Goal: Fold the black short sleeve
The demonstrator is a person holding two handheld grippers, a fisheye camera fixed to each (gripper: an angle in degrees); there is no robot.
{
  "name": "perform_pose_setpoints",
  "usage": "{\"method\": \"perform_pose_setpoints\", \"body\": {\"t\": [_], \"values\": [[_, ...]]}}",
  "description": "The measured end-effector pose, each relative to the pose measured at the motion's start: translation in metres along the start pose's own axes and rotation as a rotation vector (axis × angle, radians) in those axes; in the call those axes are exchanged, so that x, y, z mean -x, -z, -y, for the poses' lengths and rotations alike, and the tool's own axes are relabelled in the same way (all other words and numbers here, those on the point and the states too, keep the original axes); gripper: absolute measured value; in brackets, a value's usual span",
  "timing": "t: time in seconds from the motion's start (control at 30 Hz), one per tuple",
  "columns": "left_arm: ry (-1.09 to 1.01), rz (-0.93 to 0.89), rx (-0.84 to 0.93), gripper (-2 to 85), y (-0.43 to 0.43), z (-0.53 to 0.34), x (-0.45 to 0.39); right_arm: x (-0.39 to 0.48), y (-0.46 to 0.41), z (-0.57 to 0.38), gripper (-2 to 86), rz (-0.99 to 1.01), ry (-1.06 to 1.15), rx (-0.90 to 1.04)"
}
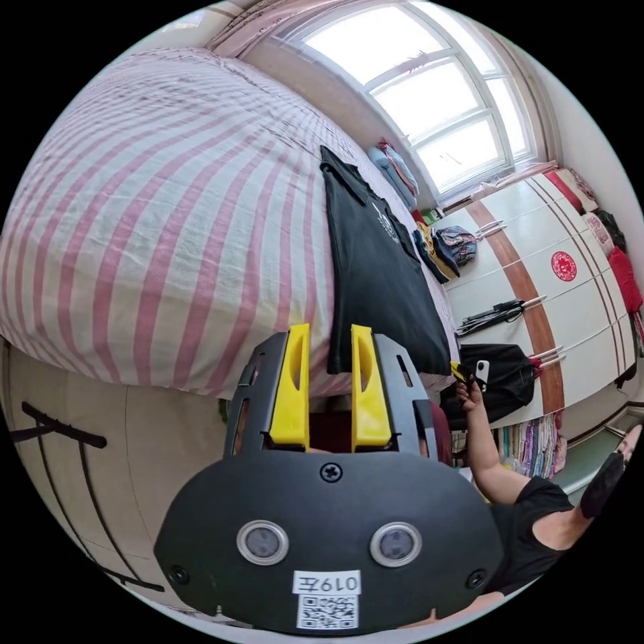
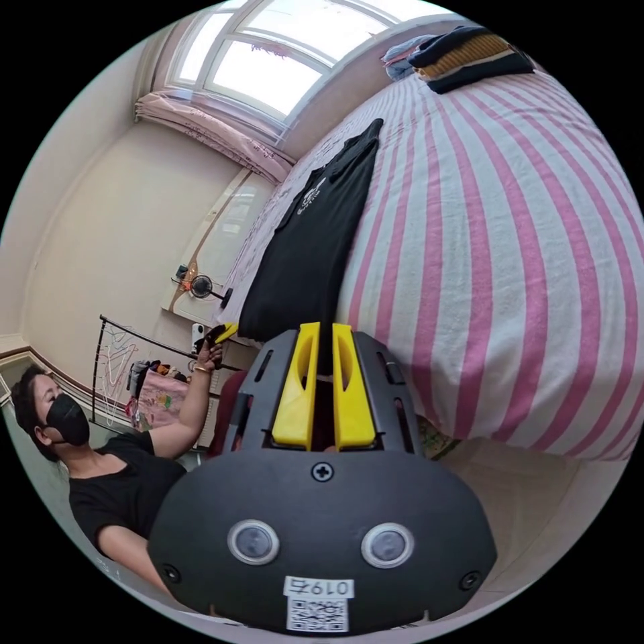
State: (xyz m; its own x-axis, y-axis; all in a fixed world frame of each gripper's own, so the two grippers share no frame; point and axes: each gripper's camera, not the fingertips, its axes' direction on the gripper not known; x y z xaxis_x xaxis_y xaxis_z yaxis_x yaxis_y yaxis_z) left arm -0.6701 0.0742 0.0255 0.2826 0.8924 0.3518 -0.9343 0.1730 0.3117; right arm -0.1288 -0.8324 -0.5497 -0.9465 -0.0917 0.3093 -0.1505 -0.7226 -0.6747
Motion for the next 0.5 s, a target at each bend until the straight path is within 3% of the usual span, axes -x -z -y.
{"method": "perform_pose_setpoints", "body": {"t": [0.1, 0.5], "values": [[-0.022, -0.065, 0.035, 8.5, 0.005, 0.004, 0.0, -0.001, -0.001, -0.005, 1.7, 0.011, -0.001, 0.001], [-0.044, -0.044, 0.139, 3.1, 0.012, 0.025, -0.003, 0.001, -0.005, -0.011, -0.1, 0.008, -0.002, 0.026]]}}
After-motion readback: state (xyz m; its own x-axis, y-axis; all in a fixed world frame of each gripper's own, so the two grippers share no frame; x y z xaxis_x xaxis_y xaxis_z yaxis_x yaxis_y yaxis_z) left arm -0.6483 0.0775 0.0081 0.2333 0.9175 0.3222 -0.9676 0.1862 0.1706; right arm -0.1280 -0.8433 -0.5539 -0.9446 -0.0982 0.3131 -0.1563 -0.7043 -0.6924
